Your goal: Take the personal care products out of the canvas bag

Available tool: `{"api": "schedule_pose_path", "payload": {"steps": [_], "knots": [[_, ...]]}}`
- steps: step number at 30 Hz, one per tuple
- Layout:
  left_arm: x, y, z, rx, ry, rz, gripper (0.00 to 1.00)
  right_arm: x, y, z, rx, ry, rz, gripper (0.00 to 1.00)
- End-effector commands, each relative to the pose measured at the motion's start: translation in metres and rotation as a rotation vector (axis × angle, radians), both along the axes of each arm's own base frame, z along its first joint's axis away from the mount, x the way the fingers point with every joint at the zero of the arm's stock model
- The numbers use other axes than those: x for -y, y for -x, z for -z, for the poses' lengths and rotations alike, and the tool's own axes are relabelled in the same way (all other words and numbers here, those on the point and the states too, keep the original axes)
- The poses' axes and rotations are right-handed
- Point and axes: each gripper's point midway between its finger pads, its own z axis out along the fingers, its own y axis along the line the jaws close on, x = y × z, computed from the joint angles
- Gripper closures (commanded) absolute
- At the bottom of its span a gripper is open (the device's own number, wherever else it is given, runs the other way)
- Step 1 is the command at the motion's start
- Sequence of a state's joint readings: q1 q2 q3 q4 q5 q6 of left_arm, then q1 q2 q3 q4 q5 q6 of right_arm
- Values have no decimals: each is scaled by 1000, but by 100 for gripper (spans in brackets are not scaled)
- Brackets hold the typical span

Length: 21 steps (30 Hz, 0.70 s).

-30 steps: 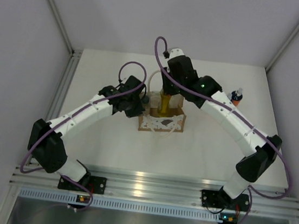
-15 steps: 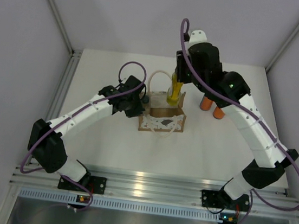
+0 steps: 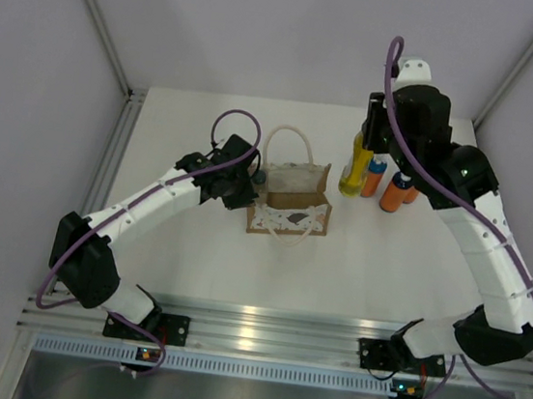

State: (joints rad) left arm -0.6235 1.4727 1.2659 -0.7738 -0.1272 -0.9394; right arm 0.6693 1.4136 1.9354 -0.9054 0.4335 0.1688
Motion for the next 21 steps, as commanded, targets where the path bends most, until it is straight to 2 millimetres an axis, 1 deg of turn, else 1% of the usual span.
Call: {"api": "schedule_pose_path", "payload": {"steps": [1,2,3,4,5,6,7,8,9,10,12,13,15,16,18,19,21], "knots": [[2,3,-14,11,24,15,100,27,-6,-24,112,-104,80,100],[2,3,-14,12,25,15,100,38,-11,-19,110,-115,110,100],[2,3,-14,12,24,16,100,44,-8,-20,123,-133,116,100],[2,3,-14,11,23,16,100,44,-13,-5,106,-138,111,100],[2,3,-14,10,24,17,100,54,-19,1,104,-144,132,100],[2,3,-13,9,24,17,100,58,-18,3,114,-157,128,100],[2,3,-14,11,26,18,100,53,-22,26,71,-151,93,100],[2,3,-14,9,26,20,100,59,-28,38,67,-152,109,100],[2,3,-14,11,26,21,100,62,-30,37,72,-156,115,100],[3,3,-14,10,26,25,100,64,-32,51,42,-142,123,100],[3,4,-15,12,26,26,100,70,-37,63,24,-122,138,100],[2,3,-15,14,25,25,100,72,-39,76,5,-106,147,100],[2,4,-15,13,24,25,100,77,-44,88,-7,-92,165,100],[2,4,-16,15,24,26,100,78,-45,97,-26,-81,170,100],[3,5,-15,14,26,31,100,81,-49,107,-39,-68,180,100],[2,4,-15,12,25,29,100,83,-50,117,-55,-57,183,100],[3,4,-18,17,31,31,100,86,-52,127,-60,-51,191,100]]}}
